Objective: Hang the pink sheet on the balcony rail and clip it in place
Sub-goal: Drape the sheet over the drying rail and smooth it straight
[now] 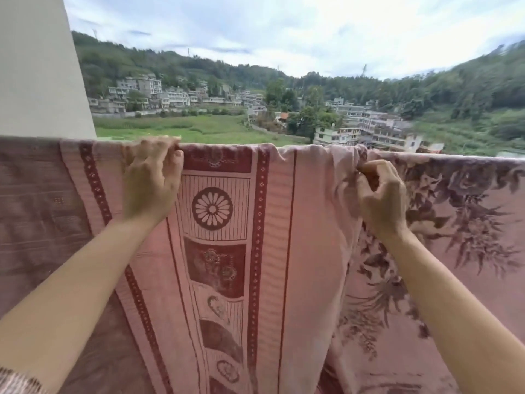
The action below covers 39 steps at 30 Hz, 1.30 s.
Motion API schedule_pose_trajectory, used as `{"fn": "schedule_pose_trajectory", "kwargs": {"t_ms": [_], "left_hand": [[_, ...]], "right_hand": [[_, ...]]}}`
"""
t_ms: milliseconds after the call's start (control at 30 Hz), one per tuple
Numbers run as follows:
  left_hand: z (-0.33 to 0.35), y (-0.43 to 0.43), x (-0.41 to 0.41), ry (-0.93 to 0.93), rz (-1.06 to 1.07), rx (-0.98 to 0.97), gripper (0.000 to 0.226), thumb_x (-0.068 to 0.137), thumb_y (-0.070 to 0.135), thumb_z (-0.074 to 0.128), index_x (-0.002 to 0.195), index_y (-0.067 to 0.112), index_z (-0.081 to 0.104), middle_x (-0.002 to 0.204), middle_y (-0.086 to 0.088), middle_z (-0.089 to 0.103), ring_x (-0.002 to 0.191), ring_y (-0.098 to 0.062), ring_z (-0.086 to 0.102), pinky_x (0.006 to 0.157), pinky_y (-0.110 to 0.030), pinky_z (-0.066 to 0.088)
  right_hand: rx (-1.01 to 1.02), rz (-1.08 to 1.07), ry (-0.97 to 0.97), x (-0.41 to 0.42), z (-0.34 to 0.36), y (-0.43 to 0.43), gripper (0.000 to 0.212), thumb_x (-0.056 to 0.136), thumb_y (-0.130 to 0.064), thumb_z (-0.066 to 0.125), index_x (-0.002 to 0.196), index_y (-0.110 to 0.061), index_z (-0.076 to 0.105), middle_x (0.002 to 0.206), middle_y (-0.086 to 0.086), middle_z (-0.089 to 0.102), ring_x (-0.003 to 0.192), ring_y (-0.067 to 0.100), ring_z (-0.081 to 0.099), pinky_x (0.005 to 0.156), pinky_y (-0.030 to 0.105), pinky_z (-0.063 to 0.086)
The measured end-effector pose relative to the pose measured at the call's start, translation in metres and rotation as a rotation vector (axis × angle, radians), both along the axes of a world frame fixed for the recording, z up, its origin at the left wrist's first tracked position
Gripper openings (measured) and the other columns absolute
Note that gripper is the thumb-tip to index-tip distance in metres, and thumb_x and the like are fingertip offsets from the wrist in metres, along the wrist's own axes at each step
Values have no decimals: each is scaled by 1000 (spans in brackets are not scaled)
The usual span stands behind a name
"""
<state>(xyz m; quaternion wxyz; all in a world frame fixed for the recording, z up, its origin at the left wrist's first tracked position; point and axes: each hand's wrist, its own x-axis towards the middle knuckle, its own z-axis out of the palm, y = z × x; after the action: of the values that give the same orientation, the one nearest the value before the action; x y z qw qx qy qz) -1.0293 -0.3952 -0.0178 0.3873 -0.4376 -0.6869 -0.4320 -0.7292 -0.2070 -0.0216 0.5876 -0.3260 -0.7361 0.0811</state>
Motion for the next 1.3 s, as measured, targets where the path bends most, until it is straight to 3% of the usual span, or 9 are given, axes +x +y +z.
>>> {"fn": "schedule_pose_trajectory", "kwargs": {"t_ms": [167,367,533,600,733,900,1067,1200,1300], "left_hand": [[3,35,26,134,-97,-194,52,89,43,59,129,11,56,124,-9,61,118,-28,51,114,-42,4],[8,38,29,46,-126,-18,38,90,43,54,116,19,66,116,2,68,110,-23,55,103,-49,31],[12,16,40,11,-336,96,33,92,44,54,111,20,67,102,12,66,105,-14,63,101,-54,36],[-3,6,43,48,-338,92,28,93,33,58,109,14,69,104,8,66,110,-13,59,110,-49,28],[-31,5,48,97,-257,-17,24,86,9,62,107,1,69,118,-17,65,122,-21,41,111,-9,7],[-7,33,80,83,-258,-78,38,81,21,54,117,16,64,135,-5,51,133,-23,35,109,-26,-2],[23,80,129,139,-257,-198,42,87,23,47,128,16,56,142,-8,45,136,-23,33,112,-41,7],[36,120,162,-19,-231,-265,40,97,26,39,135,19,48,138,-8,52,129,-24,44,116,-46,11],[34,144,174,-59,-66,-309,39,98,29,30,111,14,64,115,-13,67,107,-31,57,110,-48,22]], "right_hand": [[-14,21,-20,-16,13,-8,36,85,-33,63,110,-10,54,108,1,47,96,10,47,78,7,35],[82,-87,-245,-12,28,-2,7,80,0,49,75,0,54,79,11,56,68,18,46,53,17,31],[-50,15,108,16,58,-8,16,76,-2,59,72,14,60,65,18,58,65,12,50,59,23,46],[-29,40,171,27,42,-19,27,81,-13,67,71,11,61,66,15,59,64,12,50,62,23,48],[-265,224,-160,44,-11,-24,29,84,-36,68,79,-9,76,79,-5,65,82,8,59,75,21,48],[-129,-94,150,69,8,9,19,86,-14,57,99,-11,71,96,3,67,78,11,59,74,33,54],[-96,-278,-320,95,36,59,43,93,-30,56,134,-19,53,137,3,50,129,22,39,108,45,29],[-4,-72,-357,113,46,93,26,84,-27,71,109,-18,73,109,-1,69,104,17,60,96,46,45],[154,21,-517,129,63,105,17,85,-3,67,99,-7,76,90,3,71,79,16,63,82,33,55]]}}
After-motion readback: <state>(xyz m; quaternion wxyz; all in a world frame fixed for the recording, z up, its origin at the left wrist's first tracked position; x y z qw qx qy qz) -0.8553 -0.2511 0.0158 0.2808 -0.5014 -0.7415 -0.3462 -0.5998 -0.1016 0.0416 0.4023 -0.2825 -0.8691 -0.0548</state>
